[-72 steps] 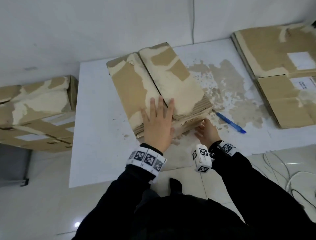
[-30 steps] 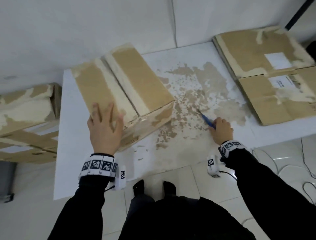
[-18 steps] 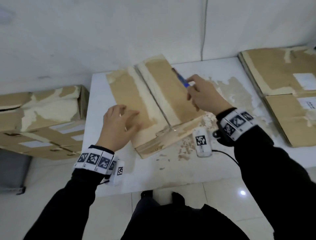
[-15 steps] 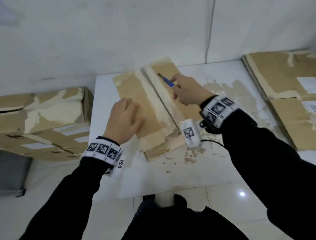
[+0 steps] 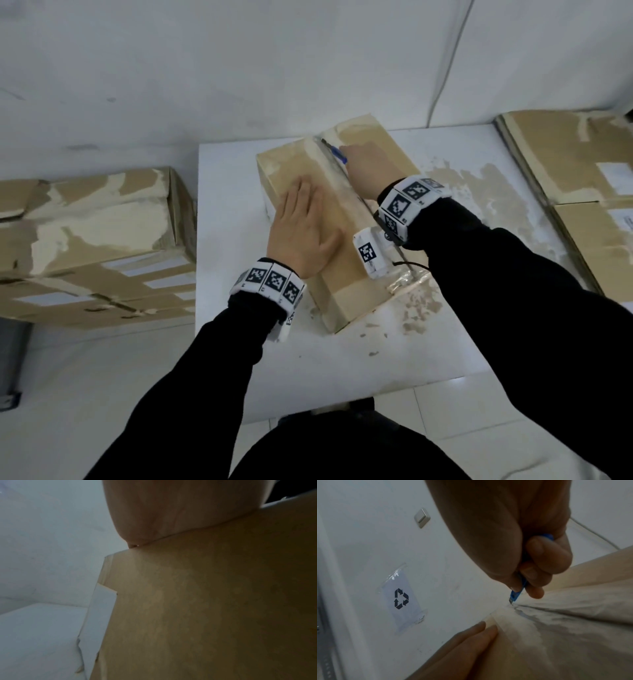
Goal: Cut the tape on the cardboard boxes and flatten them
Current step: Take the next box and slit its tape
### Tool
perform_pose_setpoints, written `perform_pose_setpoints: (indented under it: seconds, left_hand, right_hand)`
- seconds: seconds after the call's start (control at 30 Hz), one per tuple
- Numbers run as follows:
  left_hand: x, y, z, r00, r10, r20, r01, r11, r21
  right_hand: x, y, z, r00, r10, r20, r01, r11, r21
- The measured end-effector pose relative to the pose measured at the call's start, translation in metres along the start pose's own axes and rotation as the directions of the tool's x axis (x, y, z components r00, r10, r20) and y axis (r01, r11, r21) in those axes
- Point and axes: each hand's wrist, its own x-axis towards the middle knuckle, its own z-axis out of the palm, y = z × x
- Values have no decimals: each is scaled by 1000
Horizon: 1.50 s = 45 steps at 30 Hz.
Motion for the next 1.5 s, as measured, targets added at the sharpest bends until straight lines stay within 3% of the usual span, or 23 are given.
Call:
perform_pose_setpoints:
  seconds: [0.23,0.57,0.97,1.27,1.5]
  left_hand:
    - [1,0,2,999,-7,33,7,1000,8]
    - [0,2,0,999,-21,30,21,1000,1]
    - [0,2,1,1000,-22,10,22,1000,-9]
    - [1,3,1,998,-43,40,43,999,8]
    - [4,2,1,999,-17,47,15,999,32]
  right_hand:
    - [1,-11,7,999,20,-40,-21,999,-30]
    - [-16,-2,-4,998,26,52,-21,996,-87]
    - [-45,6,-4,995,78,68,-77,997,-18]
    - [-128,32,24,996,79,49,-82,994,71]
    - [-199,51,43,984,163,71,-173,970,173]
